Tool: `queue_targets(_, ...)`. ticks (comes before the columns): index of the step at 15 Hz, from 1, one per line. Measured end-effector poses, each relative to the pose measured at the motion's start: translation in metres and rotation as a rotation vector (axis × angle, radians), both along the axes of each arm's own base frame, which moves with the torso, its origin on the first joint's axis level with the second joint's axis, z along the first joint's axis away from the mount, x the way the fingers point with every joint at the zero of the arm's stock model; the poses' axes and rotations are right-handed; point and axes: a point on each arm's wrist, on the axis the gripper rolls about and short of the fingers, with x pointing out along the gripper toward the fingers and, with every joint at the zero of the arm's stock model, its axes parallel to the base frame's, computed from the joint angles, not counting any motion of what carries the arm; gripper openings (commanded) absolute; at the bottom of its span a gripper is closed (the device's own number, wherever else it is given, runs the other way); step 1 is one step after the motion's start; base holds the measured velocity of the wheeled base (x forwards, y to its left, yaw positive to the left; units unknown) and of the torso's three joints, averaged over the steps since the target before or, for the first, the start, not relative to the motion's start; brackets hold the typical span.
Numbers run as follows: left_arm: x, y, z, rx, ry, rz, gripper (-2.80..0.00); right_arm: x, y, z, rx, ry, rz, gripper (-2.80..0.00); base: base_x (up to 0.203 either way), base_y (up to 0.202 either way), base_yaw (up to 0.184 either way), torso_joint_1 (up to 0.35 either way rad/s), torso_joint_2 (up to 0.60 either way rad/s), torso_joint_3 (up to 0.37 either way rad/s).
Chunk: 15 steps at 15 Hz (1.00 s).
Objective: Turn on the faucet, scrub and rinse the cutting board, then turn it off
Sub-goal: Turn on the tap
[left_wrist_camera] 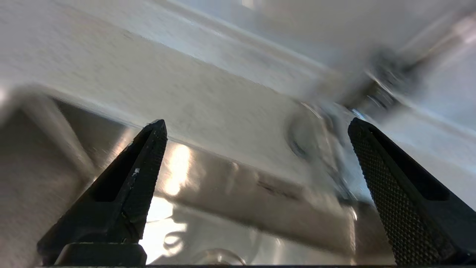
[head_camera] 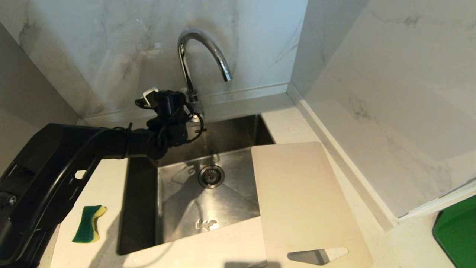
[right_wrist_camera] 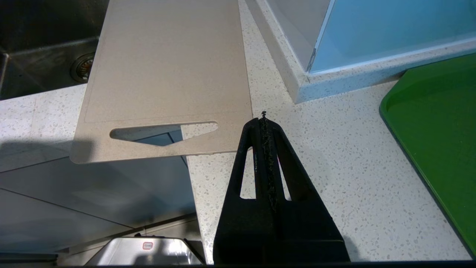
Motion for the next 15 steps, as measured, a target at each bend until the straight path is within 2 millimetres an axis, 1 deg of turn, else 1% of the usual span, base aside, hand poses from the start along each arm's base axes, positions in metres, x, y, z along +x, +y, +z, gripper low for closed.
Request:
queue_targets(5,0.01,0.015,-0.006,-0.001,-0.002,0.018,0.0,0.0,0.0,0.0,0.0,0.0,0.0,-2.8,0.0,0.0,0.0,0.0,0.0,0.0)
queue_targets(12,0.014,0.019,-0.013,0.004,0.01,0.029,0.0,0.0,0.0,0.0,0.0,0.0,0.0,-2.8,0.0,0.0,0.0,0.0,0.0,0.0)
queue_targets(15,0.016,0.025,-0.014,0.007,0.018,0.036,0.0,0.0,0.0,0.0,0.0,0.0,0.0,-2.8,0.0,0.0,0.0,0.0,0.0,0.0)
